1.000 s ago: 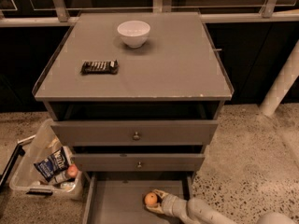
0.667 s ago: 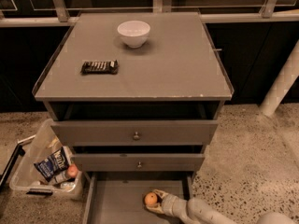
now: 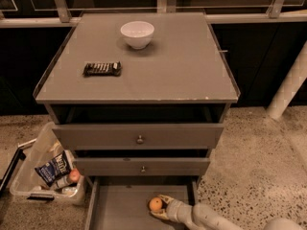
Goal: Place orange into bottom drawer
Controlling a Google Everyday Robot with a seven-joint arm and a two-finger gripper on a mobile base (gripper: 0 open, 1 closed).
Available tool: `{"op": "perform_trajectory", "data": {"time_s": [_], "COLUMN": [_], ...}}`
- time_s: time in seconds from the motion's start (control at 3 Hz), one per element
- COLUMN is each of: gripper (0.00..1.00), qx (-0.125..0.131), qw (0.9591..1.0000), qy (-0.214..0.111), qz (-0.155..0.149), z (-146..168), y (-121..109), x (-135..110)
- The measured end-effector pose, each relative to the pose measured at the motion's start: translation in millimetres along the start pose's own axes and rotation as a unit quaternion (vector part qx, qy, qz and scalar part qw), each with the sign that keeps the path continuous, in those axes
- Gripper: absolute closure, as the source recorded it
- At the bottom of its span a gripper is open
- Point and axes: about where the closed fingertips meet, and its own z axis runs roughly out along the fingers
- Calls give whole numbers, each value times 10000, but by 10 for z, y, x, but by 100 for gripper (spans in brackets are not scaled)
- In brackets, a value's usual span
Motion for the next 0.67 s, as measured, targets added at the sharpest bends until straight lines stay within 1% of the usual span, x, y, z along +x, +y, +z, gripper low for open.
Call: {"op": "perform_trajectory", "data": {"time_s": [0.33,0.67], "gripper": [0,0], "qx": [0,0], "qw": [10000,10000], "qy": [0,0], "qz": [0,0], "z": [0,0], "y": [0,0], "x": [0,0]}}
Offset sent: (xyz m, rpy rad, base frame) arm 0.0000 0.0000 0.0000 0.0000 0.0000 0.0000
